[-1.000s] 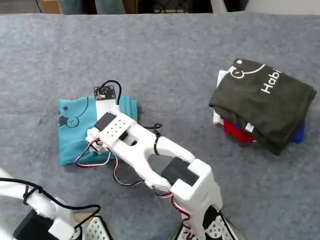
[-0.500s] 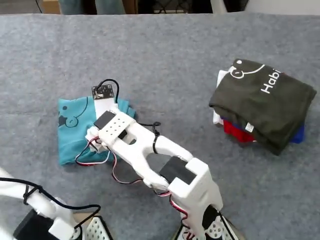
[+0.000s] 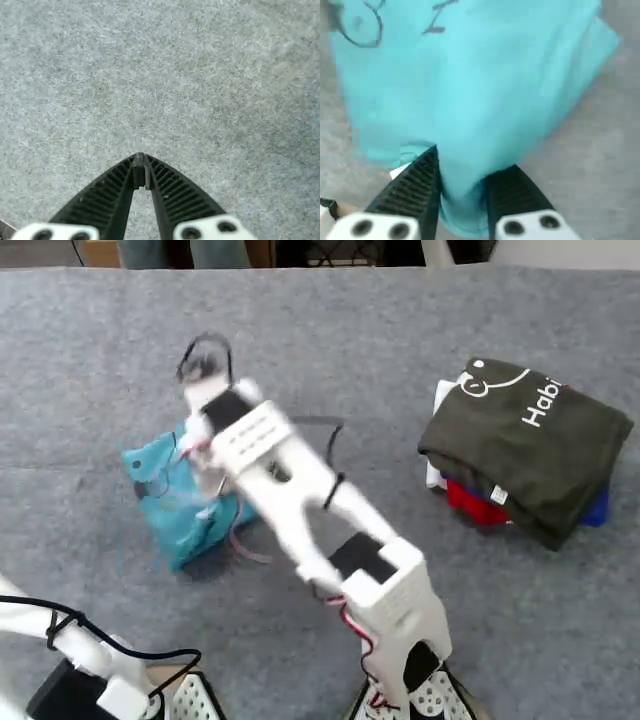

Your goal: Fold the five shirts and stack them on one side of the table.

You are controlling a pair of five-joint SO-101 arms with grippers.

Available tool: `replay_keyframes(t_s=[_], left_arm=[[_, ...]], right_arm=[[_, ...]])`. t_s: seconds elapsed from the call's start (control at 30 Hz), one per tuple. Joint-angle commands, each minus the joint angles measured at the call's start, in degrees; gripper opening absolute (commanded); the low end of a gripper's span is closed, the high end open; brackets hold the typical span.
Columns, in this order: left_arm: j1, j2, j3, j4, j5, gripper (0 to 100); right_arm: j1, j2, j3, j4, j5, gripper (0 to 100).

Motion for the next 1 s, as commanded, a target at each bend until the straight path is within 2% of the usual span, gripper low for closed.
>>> replay_keyframes(t_s=[0.0,0.2,0.47,0.8,0.97], left_arm=[[-0.57,-1.85,-0.75,-0.44,-0.44,3],[-0.57,-1.85,-0.75,-0.44,-0.44,3],[-0.13,-1.85,-0.75,-0.44,-0.35,3],[4.79,-2.29,-0.48,-0.35,0.00,3],[8.22,-2.29,-0.40,-0.35,0.00,3]], right_arm=[[6.51,-0.31,-17.98,5.19,8.53,1.4],[18.73,-0.57,-29.76,5.27,18.46,1.4],[36.92,-6.46,-32.75,5.45,20.48,1.4],[59.43,-19.21,-5.23,5.01,17.14,1.4],[70.59,-19.74,4.79,2.37,22.24,1.8]])
